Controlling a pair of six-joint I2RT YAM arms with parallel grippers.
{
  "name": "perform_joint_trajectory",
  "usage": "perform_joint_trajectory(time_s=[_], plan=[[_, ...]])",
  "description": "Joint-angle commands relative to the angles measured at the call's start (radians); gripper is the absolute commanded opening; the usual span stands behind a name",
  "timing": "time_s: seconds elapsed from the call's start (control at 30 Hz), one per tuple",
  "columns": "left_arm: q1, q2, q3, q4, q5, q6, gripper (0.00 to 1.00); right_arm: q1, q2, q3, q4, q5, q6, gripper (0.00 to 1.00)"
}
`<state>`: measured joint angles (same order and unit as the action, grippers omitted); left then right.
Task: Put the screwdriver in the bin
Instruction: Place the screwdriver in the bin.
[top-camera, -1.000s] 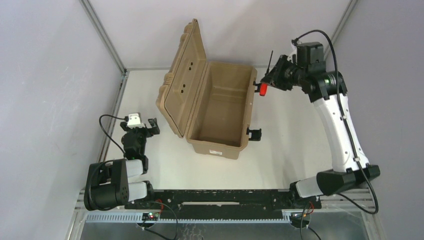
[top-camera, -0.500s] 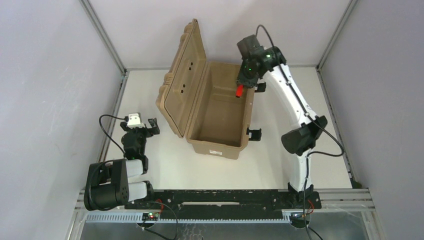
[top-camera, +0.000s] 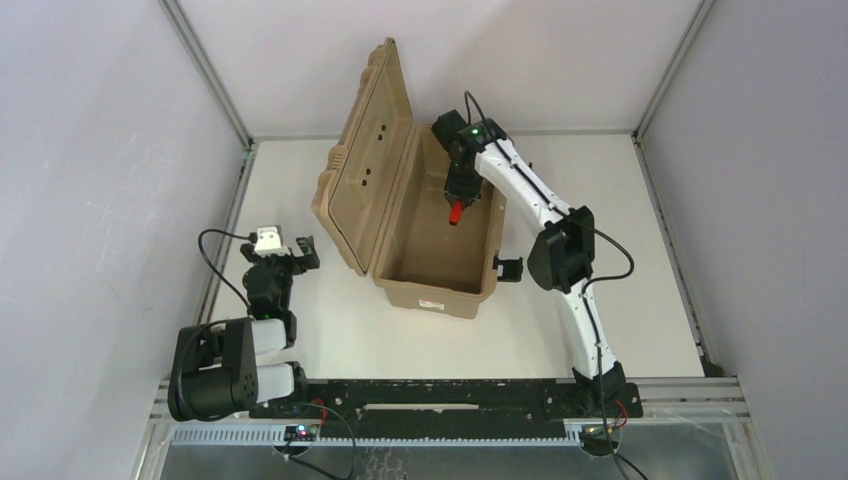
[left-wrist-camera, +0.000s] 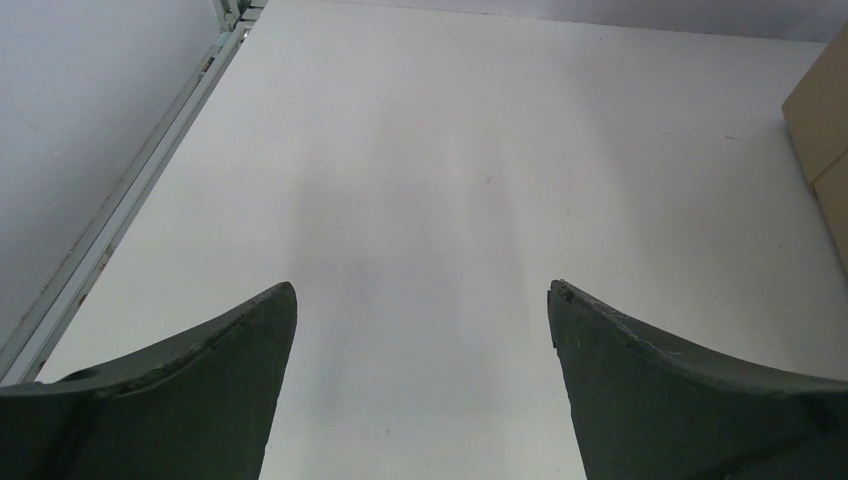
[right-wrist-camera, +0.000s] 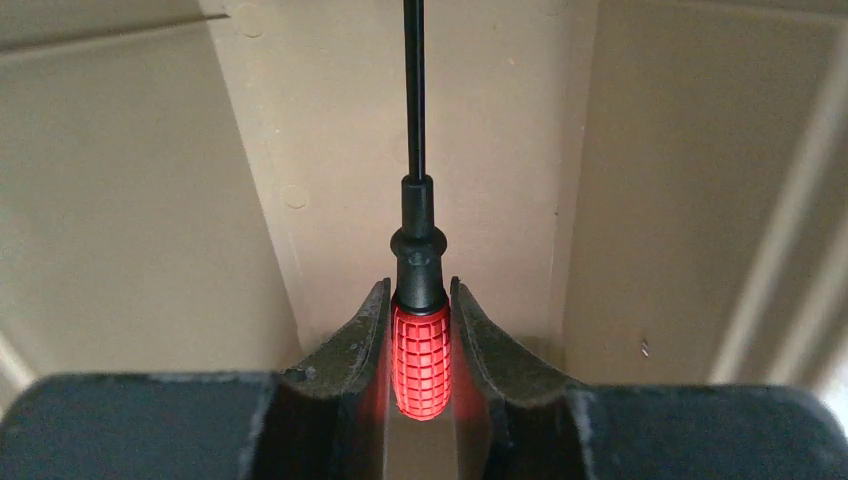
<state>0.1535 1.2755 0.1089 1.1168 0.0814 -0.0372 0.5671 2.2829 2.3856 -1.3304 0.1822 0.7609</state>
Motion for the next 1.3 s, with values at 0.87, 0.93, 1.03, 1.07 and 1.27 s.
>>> perform_joint_trajectory(time_s=[0.87,0.93,1.03,1.07,1.27], plan=[[-0.005,-0.015,0.038,0.032,-0.005,0.0,1.0,0.01,0.167,-0.163,0.177,0.035,0.005,0.0],[-0.006,-0.015,0.039,0.032,-0.005,0.0,1.0,0.003,0.145,-0.197,0.207,0.019,-0.001,0.01],[-0.006,-0.015,0.04,0.032,-0.005,0.0,1.0,-0.002,0.106,-0.267,0.261,0.007,-0.003,0.1],[-0.005,-0.015,0.04,0.031,-0.005,0.0,1.0,-0.003,0.101,-0.276,0.27,0.006,-0.003,0.15],[-0.006,-0.015,0.04,0.032,-0.004,0.001,1.0,-0.004,0.087,-0.269,0.26,0.003,-0.016,0.41]])
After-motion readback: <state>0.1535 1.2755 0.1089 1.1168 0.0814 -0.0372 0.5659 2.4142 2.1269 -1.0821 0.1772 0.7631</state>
